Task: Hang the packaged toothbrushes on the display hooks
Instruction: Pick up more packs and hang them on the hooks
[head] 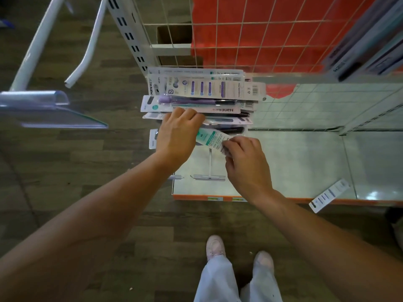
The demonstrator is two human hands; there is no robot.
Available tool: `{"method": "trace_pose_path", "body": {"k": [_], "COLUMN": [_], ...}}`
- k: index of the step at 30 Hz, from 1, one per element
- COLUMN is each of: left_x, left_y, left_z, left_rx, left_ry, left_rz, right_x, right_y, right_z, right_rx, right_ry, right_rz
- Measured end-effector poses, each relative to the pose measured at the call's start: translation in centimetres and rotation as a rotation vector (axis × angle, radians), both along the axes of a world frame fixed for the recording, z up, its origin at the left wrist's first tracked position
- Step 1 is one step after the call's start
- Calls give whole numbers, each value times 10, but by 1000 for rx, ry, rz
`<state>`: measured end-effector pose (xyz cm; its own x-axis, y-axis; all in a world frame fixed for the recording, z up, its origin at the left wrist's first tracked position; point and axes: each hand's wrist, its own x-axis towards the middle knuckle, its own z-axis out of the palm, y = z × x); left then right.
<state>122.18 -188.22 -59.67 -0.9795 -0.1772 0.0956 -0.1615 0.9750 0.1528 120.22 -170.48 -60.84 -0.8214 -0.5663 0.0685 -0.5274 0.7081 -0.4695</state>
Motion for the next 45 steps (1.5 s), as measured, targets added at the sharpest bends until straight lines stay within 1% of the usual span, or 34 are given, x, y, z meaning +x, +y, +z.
{"method": "trace_pose_path", "body": {"k": [7, 13, 17, 20, 25, 27, 30, 34, 36, 38, 41, 45], "left_x": [11, 10, 8, 5, 4, 4, 4, 7, 7, 6, 4, -3], "left_y": [2, 4, 10, 20, 44, 51, 57, 56, 56, 59, 69, 81], "left_z": [7, 21, 33, 44, 70, 83, 101, 119, 129, 141, 160, 185], "left_rx": [20, 30, -2, 0, 33, 71, 165, 324, 469, 609, 833, 1266], "left_ry": [96, 229, 333, 341, 325, 292, 231, 260, 231, 201, 219, 291], "left_rz": [-36, -39, -45, -57, -105, -66, 45, 125, 242, 393, 524, 657], "right_x": [5, 0, 1, -1, -17, -22, -27, -30, -29, -28, -24, -19], "right_y": [10, 14, 24, 33, 49, 56, 66, 75, 78, 80, 78, 77], "right_z": [0, 14, 26, 40, 73, 84, 97, 113, 123, 135, 153, 173], "right_rx": [-112, -236, -350, -440, -582, -607, -651, -774, -892, -1003, -1127, -1177], "right_ry": [60, -16, -91, -118, -226, -254, -251, -285, -341, -408, -529, -646], "right_rz": [-69, -165, -254, -293, -388, -412, -460, -627, -730, -786, -801, -737]}}
